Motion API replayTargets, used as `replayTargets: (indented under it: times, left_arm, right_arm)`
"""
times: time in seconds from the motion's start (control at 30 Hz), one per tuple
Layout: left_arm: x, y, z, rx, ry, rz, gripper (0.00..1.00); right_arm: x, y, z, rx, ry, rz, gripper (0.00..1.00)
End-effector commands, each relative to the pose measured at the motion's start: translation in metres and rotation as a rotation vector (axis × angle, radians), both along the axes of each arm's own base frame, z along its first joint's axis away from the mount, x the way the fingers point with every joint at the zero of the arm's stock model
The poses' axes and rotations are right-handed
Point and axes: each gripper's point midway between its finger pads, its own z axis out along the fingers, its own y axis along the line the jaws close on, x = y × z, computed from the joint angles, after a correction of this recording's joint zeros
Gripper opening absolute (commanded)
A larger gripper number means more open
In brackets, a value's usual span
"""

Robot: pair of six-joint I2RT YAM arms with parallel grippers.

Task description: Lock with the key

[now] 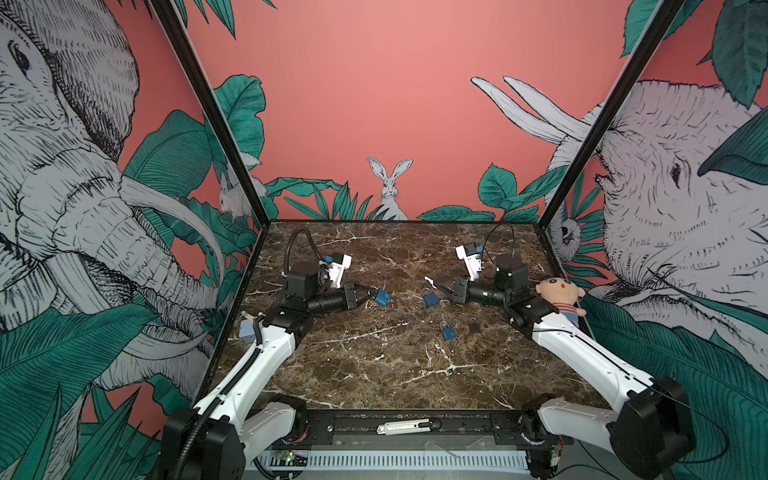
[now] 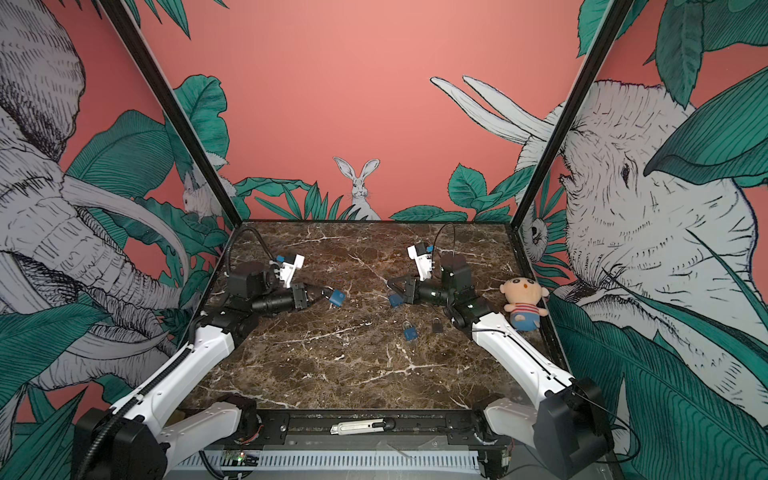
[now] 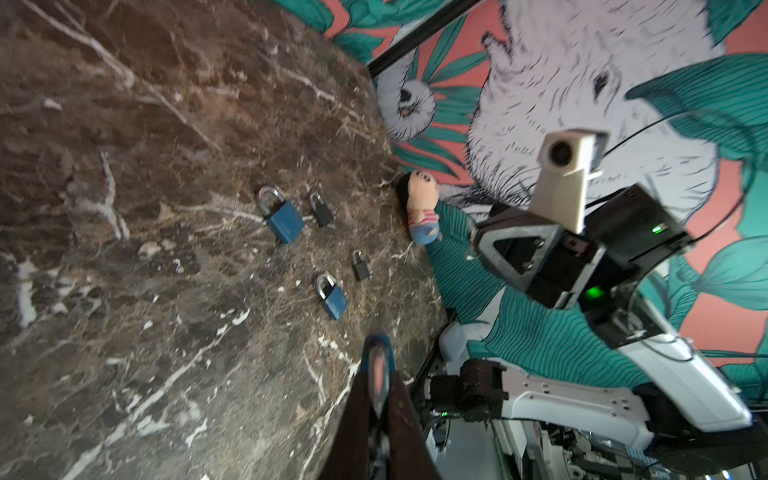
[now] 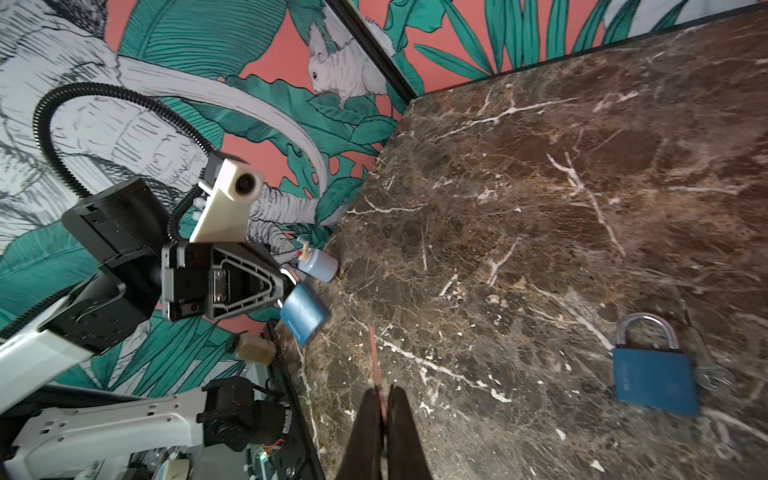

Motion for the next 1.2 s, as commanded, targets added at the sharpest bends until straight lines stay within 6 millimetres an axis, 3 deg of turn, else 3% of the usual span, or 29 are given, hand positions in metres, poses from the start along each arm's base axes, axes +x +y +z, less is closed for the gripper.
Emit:
replayTargets:
  times: [0.0, 0.13, 0.43, 0.87, 1.17]
  left_arm:
    - [-0.009, -0.011, -0.033, 0.105, 0.008, -0.053, 0.0]
    - [-0.007, -0.03, -0.058, 0.117, 0.049, -0.107, 0.0]
    - [-0.002, -0.053, -0.106, 0.193, 0.127, -0.187, 0.0]
    - [-0.015, -0.089, -0.135, 0.159, 0.194, -0.276, 0.0]
    - [-0.024, -0.097, -0.149, 0.153, 0.215, -0.32, 0.0]
  right_arm:
    - [0.0, -0.006, -0.026, -0.07, 0.018, -0.036, 0.0]
    - [0.001, -0.005, -0.048, -0.094, 0.044, -0.069, 0.0]
    - [-0.005, -0.001, -0.088, -0.192, 0.044, -0.144, 0.0]
    - [-0.02, -0.006, -0.115, -0.233, 0.06, -0.218, 0.0]
    - [-0.026, -0.011, -0.126, -0.261, 0.076, -0.241, 0.0]
